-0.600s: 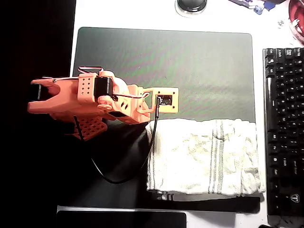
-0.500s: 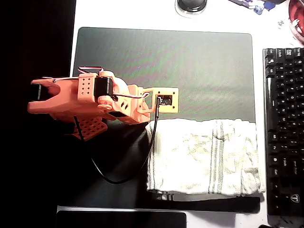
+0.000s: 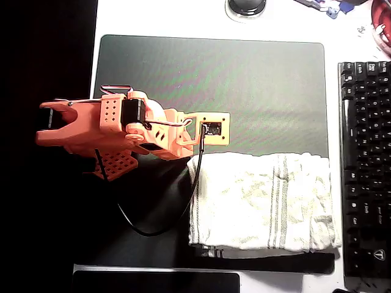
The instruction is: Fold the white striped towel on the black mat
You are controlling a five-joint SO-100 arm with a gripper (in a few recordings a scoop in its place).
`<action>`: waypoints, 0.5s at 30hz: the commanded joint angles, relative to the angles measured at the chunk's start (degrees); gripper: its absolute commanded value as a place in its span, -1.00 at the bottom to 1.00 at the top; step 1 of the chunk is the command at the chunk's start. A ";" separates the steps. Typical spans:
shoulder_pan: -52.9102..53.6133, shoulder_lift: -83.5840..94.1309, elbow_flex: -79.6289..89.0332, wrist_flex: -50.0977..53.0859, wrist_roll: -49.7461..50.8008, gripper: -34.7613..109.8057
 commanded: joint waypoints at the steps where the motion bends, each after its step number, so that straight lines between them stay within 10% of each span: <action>1: 0.44 1.32 1.32 1.32 -0.44 -0.51; 15: -0.70 1.32 1.32 1.32 -0.53 -0.51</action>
